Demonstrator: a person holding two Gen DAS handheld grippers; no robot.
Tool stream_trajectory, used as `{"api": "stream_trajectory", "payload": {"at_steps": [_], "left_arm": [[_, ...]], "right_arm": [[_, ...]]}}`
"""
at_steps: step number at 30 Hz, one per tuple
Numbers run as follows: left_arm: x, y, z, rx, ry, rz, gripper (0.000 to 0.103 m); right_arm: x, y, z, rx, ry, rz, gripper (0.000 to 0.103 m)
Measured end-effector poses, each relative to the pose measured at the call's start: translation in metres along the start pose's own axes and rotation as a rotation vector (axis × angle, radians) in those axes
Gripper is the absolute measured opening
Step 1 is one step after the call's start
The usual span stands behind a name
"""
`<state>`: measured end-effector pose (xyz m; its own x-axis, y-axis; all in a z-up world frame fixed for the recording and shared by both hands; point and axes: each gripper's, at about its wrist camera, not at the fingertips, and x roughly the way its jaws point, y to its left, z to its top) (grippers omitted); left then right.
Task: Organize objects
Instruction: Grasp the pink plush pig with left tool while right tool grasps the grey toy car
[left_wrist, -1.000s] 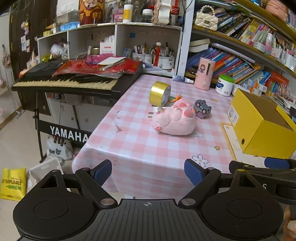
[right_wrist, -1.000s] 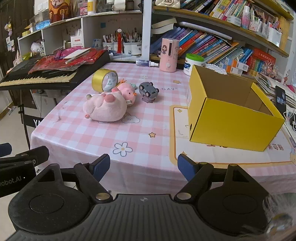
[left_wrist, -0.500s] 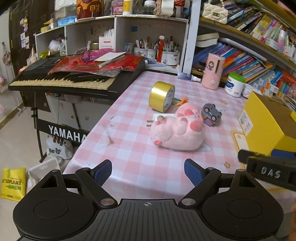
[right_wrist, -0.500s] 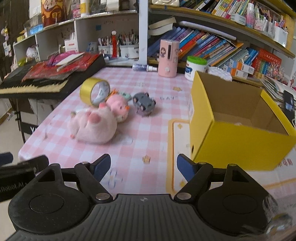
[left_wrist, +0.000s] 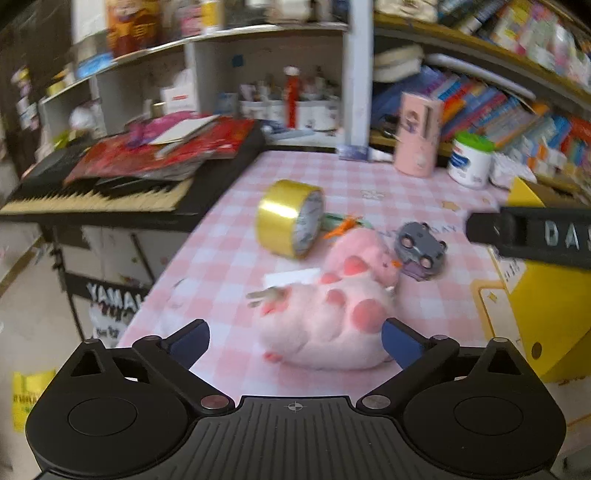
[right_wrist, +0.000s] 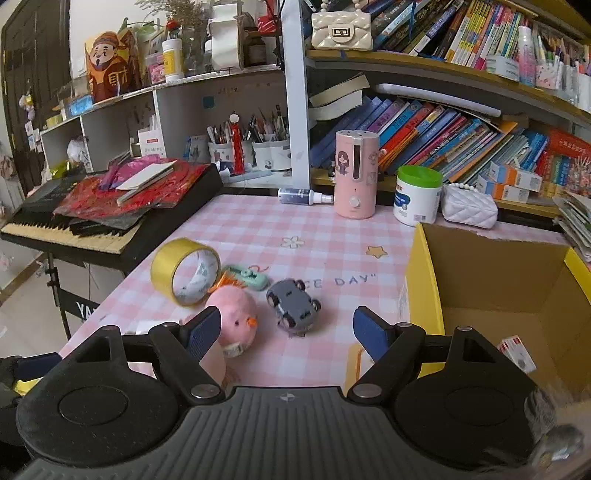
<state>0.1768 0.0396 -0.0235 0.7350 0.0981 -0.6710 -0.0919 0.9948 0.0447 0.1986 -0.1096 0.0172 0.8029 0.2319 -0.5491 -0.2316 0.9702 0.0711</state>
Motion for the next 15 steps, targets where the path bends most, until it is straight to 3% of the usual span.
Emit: {"api": "stream_trajectory", "payload": {"at_steps": [6,15], "left_arm": [[0.036,-0.031,0.008,0.155,0.051,0.019,0.101],[0.061,-0.042,0.011,0.214,0.056,0.046,0.100]], "right_arm": [[0.019,-0.010,0.012,0.005,0.007,0.019,0.079],[0.045,-0.017,0.019,0.024,0.059,0.066,0.082]]}}
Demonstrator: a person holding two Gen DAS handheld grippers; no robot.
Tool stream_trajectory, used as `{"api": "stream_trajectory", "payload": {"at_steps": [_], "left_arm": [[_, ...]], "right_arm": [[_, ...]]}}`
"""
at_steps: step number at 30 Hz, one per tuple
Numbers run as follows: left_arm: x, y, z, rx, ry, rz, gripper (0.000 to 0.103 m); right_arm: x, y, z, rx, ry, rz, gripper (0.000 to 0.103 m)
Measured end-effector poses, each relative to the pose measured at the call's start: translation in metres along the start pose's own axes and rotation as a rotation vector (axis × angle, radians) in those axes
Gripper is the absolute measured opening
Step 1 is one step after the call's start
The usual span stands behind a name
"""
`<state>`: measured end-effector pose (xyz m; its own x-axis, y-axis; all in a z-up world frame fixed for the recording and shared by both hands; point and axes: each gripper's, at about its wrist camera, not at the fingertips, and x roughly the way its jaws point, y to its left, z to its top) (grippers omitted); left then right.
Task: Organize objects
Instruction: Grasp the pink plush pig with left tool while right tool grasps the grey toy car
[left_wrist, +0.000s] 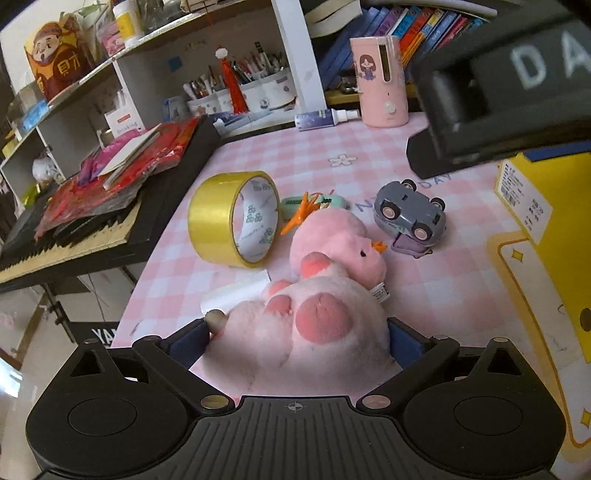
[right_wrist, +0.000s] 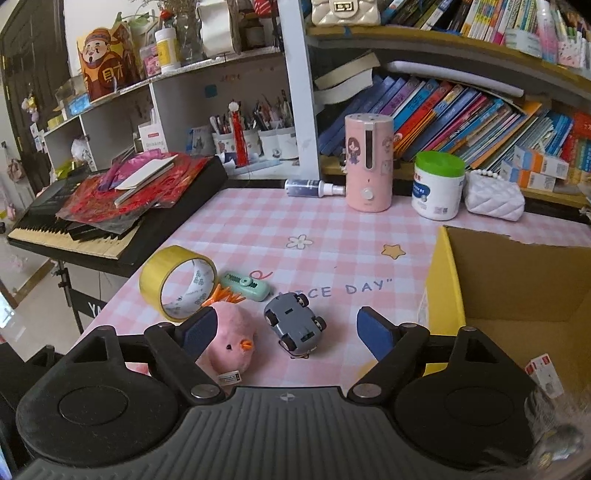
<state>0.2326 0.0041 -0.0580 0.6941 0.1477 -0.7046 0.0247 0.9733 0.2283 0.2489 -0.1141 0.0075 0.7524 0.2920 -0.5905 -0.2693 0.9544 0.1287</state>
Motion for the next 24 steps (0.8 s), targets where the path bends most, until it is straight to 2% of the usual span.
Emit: {"api": "stream_trajectory", "payload": {"at_steps": [5,7,10,16,19,20,24], "left_arm": [[-0.004,0.012,0.001,-0.050,-0.001,-0.040,0.089],[-0.011,0.021,0.000,-0.102,-0.003,-0.071,0.085],[-0.024,0.037,-0.006,-0.191,-0.012,-0.127,0.085],[-0.040,0.059,-0.014,-0.275,-0.020,-0.128,0.085],[-0.047,0.068,-0.015,-0.323,-0.037,-0.140,0.085],[-0.049,0.070,-0.015,-0.332,-0.044,-0.142,0.085],[-0.056,0.074,-0.014,-0.348,-0.067,-0.152,0.085]], "right_arm": [[0.022,0.000,0.003,-0.001,0.046,0.008,0.082],[0.035,0.003,0.004,-0.001,0.072,-0.018,0.080],[0.060,0.008,0.005,-0.014,0.112,-0.099,0.080],[0.107,0.012,0.002,-0.068,0.186,-0.144,0.075],[0.127,0.013,0.000,-0.062,0.222,-0.149,0.065],[0.133,0.013,-0.001,-0.057,0.234,-0.147,0.056],[0.135,0.011,-0.003,-0.038,0.233,-0.125,0.055]]}}
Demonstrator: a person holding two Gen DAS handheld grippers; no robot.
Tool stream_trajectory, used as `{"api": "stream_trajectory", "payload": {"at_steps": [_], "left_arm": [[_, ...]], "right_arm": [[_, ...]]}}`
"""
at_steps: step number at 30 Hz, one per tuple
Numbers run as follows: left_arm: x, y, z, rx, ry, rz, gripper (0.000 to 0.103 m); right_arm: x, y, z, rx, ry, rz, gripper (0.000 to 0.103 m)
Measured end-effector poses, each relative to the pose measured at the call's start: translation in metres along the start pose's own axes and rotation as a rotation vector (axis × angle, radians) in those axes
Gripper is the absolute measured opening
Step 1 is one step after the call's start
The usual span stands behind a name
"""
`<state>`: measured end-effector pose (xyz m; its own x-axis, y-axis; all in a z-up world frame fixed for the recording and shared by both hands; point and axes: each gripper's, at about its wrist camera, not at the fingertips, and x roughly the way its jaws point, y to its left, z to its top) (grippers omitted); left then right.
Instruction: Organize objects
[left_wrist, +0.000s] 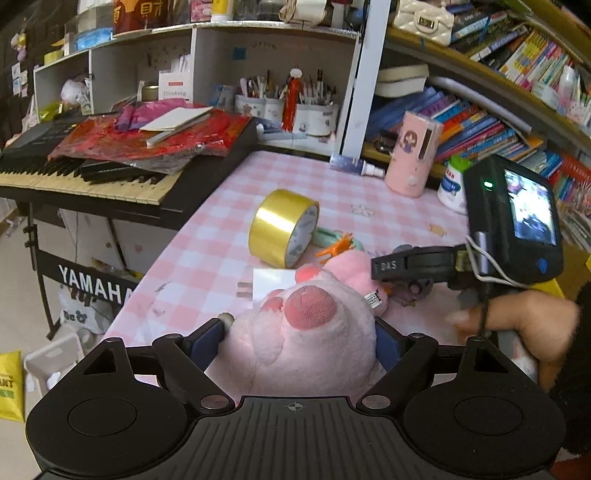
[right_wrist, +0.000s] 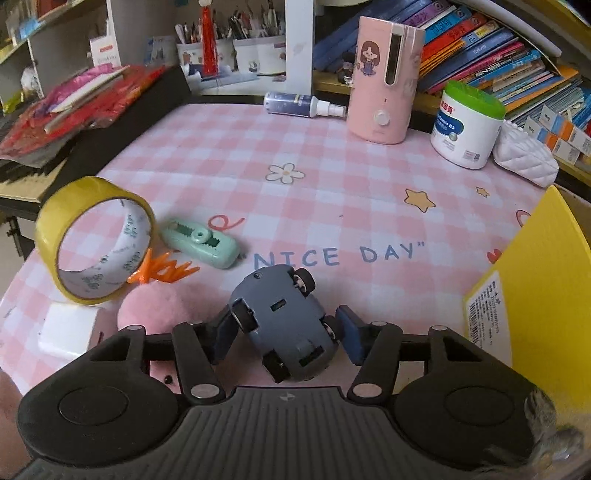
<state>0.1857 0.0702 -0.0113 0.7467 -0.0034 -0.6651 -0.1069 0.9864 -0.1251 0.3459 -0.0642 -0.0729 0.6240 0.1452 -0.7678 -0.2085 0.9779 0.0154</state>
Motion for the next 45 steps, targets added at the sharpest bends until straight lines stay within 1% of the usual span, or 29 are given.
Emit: {"api": "stream_trajectory", "payload": {"at_steps": [2,5,7,10,14,16,23,29,33,39,45], "left_arm": [[-0.003,0.002,0.002,-0.015,-0.005,-0.007,0.085],[-0.009,0.007,0.005,-0.034,-0.024,-0.015,0.085],[-0.015,0.010,0.007,-0.048,-0.036,-0.024,0.085],[-0.026,0.013,0.009,-0.072,-0.055,-0.036,0.085],[-0.043,0.013,0.006,-0.075,-0.089,-0.050,0.085],[-0.048,0.012,0.001,-0.062,-0.091,-0.060,0.085],[-0.065,0.012,-0.027,-0.025,-0.059,-0.101,0.085],[-0.088,0.014,-0.050,0.016,-0.041,-0.138,0.085],[-0.106,0.014,-0.066,0.047,-0.038,-0.160,0.085],[-0.127,0.011,-0.086,0.100,-0.026,-0.202,0.085],[-0.137,0.000,-0.104,0.148,0.003,-0.267,0.085]], "right_arm": [[-0.010,-0.002,-0.002,0.008,-0.017,0.012,0.055],[-0.035,-0.008,-0.003,0.027,-0.049,0.056,0.055],[-0.058,-0.014,-0.005,0.042,-0.090,0.089,0.055],[-0.093,-0.019,-0.012,0.036,-0.144,0.113,0.055],[-0.135,-0.021,-0.030,0.015,-0.183,0.125,0.055],[-0.149,-0.020,-0.043,0.007,-0.181,0.118,0.055],[-0.178,-0.013,-0.086,0.024,-0.157,0.073,0.055],[-0.204,-0.007,-0.121,0.065,-0.147,0.007,0.055],[-0.220,-0.003,-0.146,0.089,-0.133,-0.019,0.055],[-0.246,-0.001,-0.182,0.142,-0.134,-0.046,0.055],[-0.269,-0.005,-0.220,0.210,-0.117,-0.082,0.055]]}}
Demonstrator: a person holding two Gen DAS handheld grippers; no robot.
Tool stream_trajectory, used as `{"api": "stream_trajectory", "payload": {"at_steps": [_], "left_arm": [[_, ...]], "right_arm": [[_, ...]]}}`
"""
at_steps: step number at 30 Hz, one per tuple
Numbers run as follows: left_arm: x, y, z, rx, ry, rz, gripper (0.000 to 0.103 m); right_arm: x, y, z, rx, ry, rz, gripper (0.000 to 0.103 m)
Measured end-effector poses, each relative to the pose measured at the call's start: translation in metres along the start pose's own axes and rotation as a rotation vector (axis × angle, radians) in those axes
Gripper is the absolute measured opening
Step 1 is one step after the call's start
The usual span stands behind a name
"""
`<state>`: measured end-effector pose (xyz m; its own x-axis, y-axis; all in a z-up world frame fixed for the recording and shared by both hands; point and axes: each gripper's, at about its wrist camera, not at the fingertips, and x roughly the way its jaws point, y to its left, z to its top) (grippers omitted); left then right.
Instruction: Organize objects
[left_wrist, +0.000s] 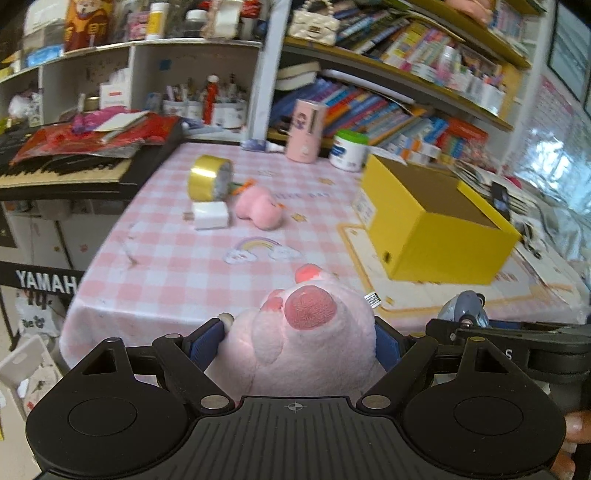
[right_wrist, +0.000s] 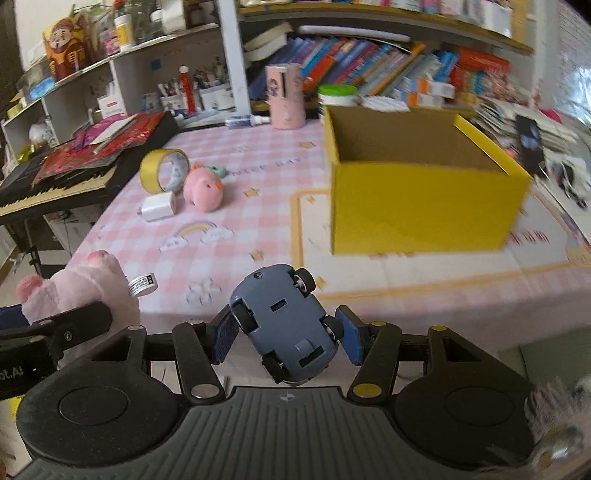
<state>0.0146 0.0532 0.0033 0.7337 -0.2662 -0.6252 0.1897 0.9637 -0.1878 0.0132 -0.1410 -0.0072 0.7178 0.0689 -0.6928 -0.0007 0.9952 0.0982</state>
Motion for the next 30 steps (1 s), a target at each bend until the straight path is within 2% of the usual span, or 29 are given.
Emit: {"api": "stream_trajectory", "payload": {"at_steps": [8,18,30], "left_arm": [[-0.003,-0.032,-0.006,0.083,0.009,-0.104,0.085],[0.006,-0.068,-0.008,0.148,0.029,-0.184,0.085],[0.024,-0.106,0.004,0.210,0.034,-0.233,0.085]], "right_arm": [[-0.032,-0.029,-0.026,0.093,-0.005,-0.094,0.055],[-0.052,-0.062,-0.042,0.166,-0.001,-0.170,0.055],[-0.058,-0.103,-0.039,0.230,-0.006,-0.217,0.055]]}}
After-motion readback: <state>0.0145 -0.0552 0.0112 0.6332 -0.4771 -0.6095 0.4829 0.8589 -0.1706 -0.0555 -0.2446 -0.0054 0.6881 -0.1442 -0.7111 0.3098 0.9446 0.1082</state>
